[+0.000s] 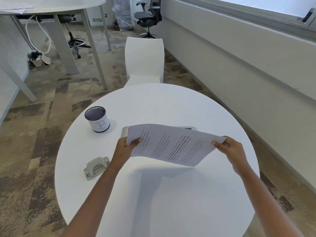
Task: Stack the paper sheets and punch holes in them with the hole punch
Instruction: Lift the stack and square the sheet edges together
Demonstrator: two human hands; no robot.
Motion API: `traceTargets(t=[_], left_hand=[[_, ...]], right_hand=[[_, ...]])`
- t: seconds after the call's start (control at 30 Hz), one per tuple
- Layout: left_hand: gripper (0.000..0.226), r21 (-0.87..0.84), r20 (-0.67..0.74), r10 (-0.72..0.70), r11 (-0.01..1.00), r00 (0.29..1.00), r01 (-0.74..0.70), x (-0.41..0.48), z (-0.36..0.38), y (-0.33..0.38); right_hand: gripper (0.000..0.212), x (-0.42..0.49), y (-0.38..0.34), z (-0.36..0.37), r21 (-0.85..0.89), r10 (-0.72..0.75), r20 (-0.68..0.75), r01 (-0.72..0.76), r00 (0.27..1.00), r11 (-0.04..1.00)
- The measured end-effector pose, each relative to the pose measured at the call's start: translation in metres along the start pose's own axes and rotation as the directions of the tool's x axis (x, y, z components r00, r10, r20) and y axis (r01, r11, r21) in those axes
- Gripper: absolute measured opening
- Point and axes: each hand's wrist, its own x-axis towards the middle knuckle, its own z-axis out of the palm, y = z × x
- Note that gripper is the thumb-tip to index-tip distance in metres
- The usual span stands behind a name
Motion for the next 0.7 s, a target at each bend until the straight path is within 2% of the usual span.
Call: traceTargets(t=[0.07, 0.17, 0.27, 0.4, 0.47, 0.6, 0.7], left_hand=[[0.008, -0.042, -0.048, -0.027, 0.999, 0.998, 0.025, -0.002, 0.007, -0.01], [0.004, -0.113, -0.118, -0.075, 0.992, 0.99, 0.061, -0.007, 0.014, -0.026], [0.005, -0.112, -0.177, -0.119, 0.989, 0.977, 0.1, -0.013, 0.015, -0.043], [0.014, -0.083, -0.176, -0.122, 0.991, 0.977, 0.109, -0.024, 0.017, -0.067], [0.018, -0.054, -0.158, -0.132, 0.991, 0.979, 0.125, -0.028, 0.017, -0.076], [0.025, 0.032, -0.147, -0.147, 0.988, 0.978, 0.154, -0.033, 0.017, -0.088], [0.024, 0.063, -0.175, -0.103, 0.991, 0.979, 0.115, -0.037, 0.019, -0.089]], right_hand=[[0.018, -0.004, 0.009, 0.007, 0.201, 0.06, 0.01, -0.061, 0.998, 0.978], [0.019, -0.009, 0.02, 0.018, 0.256, 0.057, -0.062, -0.039, 0.996, 0.966], [0.02, -0.015, 0.028, 0.029, 0.205, 0.016, -0.161, 0.017, 0.987, 0.979], [0.018, -0.024, 0.041, 0.043, 0.069, -0.024, -0.207, 0.039, 0.978, 0.997], [0.016, -0.027, 0.049, 0.046, 0.039, 0.016, -0.188, -0.008, 0.982, 0.999], [0.011, -0.034, 0.064, 0.053, -0.075, 0.133, -0.049, -0.136, 0.99, 0.988], [0.009, -0.039, 0.068, 0.057, -0.154, 0.089, -0.103, -0.104, 0.991, 0.983]])
